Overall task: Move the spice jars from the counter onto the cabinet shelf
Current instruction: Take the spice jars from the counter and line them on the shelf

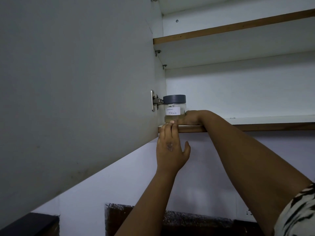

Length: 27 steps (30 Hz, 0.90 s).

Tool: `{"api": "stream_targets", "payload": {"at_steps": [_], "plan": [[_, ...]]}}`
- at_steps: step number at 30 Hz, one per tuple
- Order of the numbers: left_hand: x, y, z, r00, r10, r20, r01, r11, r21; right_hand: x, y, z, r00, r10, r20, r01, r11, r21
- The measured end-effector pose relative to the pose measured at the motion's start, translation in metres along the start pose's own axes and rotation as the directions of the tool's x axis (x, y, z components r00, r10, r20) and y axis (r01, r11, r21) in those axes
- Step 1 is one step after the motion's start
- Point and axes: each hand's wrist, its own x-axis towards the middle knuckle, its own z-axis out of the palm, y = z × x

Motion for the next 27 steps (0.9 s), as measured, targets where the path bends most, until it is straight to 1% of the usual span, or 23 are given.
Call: {"api": "stream_targets", "payload": {"at_steps": [3,7,14,16,19,21,27], "plan": [[0.0,-0.004,0.0,1.0,0.016,0.007,-0.016,1.0,0.01,0.0,0.003,-0.001,1.0,-0.012,0.02,0.011,0.999,0.052],[0.0,-0.002,-0.001,1.0,0.002,0.015,-0.002,1.0,-0.007,0.0,0.002,-0.001,1.0,-0.003,0.031,0.001,0.999,0.047],[0.0,-0.004,0.0,1.0,0.004,0.017,-0.003,1.0,-0.025,-0.001,0.005,-0.003,1.0,-0.01,0.004,0.01,0.997,0.074],[0.0,-0.003,0.0,1.0,-0.001,0.019,0.002,1.0,-0.029,-0.002,0.004,-0.003,1.0,-0.004,0.001,0.004,0.999,0.049],[0.0,-0.003,0.0,1.0,-0.007,0.019,0.007,0.999,-0.034,-0.005,0.004,-0.004,0.999,0.02,-0.025,-0.019,0.998,0.053],[0.0,-0.003,0.0,1.0,-0.005,0.019,0.006,0.999,-0.034,-0.007,0.005,-0.005,0.997,0.063,-0.045,-0.06,0.997,0.053],[0.001,-0.003,-0.006,0.998,0.035,0.045,-0.033,0.998,-0.044,-0.035,0.004,-0.004,0.987,0.157,-0.036,-0.156,0.987,0.037]]}}
